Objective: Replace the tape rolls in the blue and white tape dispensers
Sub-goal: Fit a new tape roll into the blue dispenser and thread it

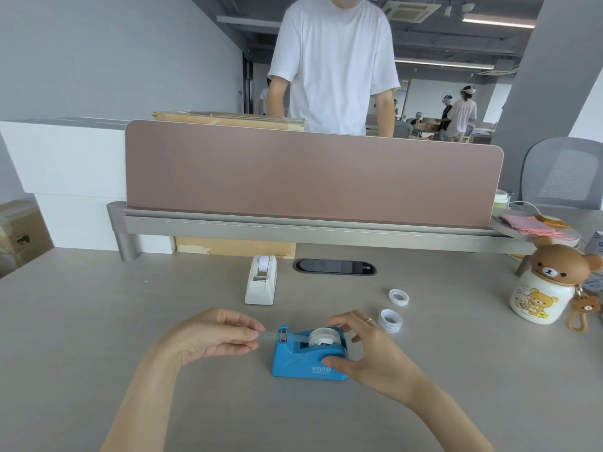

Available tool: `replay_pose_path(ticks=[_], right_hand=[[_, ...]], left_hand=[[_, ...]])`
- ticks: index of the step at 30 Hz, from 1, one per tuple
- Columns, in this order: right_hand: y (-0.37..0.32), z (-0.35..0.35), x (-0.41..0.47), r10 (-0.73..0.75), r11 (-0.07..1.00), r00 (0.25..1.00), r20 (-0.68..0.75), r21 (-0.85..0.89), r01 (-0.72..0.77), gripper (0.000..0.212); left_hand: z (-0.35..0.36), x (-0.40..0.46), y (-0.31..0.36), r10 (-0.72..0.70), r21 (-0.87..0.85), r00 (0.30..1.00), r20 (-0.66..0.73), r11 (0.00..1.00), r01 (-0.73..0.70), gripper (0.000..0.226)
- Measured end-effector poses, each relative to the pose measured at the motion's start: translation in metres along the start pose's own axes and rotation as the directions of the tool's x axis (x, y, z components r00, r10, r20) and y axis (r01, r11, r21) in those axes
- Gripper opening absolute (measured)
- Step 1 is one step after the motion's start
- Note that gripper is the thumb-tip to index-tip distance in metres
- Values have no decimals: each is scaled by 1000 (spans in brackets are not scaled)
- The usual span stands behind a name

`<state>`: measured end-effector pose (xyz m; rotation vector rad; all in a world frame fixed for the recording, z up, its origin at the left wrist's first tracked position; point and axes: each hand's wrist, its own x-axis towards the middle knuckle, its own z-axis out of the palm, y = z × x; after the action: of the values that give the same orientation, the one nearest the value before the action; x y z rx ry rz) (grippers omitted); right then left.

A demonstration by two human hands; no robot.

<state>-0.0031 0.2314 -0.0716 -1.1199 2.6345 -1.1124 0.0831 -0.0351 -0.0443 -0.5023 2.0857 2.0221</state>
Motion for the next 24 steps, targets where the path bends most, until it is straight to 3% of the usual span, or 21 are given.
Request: replay_pose_path(ticks=[11,20,24], right_hand=[[9,-16,10,35,999,997,66,-34,-33,38],[23,-18,16,62,996,998,15,-68,-61,35],[28,-19,17,66,997,998,-7,-42,-66,35]], left_hand=[[17,4,4,21,-43,1000,5,999,-20,10],[22,6,7,-23,-102,999,-30,995,19,13],[26,7,3,-36,-47,999,-23,998,35,13]])
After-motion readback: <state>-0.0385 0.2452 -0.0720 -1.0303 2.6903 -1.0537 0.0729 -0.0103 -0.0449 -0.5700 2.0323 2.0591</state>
